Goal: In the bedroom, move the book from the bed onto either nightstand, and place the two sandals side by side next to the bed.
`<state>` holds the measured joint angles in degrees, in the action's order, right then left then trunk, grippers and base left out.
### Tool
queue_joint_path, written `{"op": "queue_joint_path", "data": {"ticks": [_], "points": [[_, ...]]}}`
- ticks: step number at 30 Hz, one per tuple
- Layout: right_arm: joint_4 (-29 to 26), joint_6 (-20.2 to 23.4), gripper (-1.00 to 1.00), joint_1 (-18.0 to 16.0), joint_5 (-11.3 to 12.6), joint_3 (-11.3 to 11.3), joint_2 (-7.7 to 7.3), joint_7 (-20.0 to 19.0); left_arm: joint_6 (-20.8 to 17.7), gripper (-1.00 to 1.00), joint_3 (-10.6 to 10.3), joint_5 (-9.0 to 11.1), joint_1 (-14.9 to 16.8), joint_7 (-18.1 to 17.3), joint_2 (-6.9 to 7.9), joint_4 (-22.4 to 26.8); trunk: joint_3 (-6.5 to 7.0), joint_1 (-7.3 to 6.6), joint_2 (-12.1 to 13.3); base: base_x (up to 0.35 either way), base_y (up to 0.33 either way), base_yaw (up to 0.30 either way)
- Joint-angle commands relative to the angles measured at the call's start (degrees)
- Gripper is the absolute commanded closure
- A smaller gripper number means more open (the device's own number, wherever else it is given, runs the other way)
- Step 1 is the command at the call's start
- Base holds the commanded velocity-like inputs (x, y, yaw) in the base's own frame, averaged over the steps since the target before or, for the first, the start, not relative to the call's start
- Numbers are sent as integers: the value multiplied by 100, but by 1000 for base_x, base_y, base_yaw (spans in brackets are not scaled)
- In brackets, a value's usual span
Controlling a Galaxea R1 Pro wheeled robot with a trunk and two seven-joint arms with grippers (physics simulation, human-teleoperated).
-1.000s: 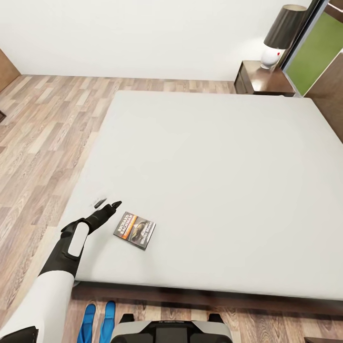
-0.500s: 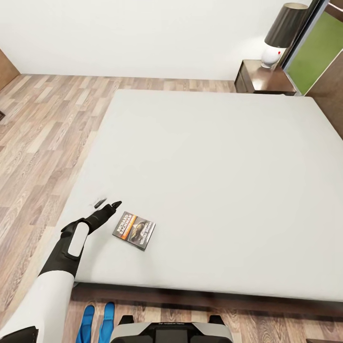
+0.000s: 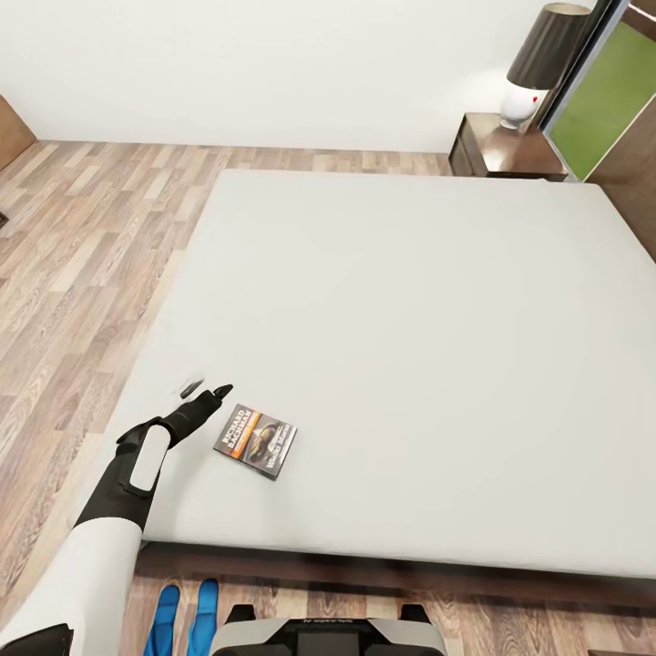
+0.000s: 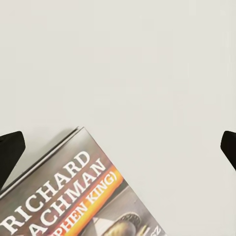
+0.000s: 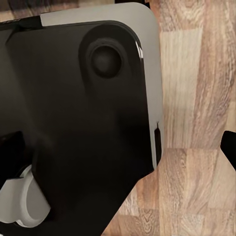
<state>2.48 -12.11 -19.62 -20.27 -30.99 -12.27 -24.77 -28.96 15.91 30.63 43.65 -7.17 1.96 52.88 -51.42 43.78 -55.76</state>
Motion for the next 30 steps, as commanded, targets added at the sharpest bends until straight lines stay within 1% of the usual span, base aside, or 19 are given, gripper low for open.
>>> {"op": "queue_joint_path", "data": {"ticks": [1, 18, 25, 30], "points": [[24, -40, -100, -7, -51, -48, -5, -2, -40, -100, 17, 18, 3, -19, -3, 3, -22, 23, -45, 0, 0, 0], [24, -40, -100, -7, -52, -46, -5, -2, -40, -100, 18, 22, -3, -21, -3, 3, -327, 396, -727, 0, 0, 0], [24, -41, -100, -7, -53, -48, -4, -2, -40, -100, 17, 22, -2, -21, -3, 3, -327, 396, -727, 0, 0, 0], [24, -39, -100, -7, -52, -48, -4, -2, -42, -100, 20, 22, -3, -21, -3, 3, -417, 506, -927, 0, 0, 0]]}}
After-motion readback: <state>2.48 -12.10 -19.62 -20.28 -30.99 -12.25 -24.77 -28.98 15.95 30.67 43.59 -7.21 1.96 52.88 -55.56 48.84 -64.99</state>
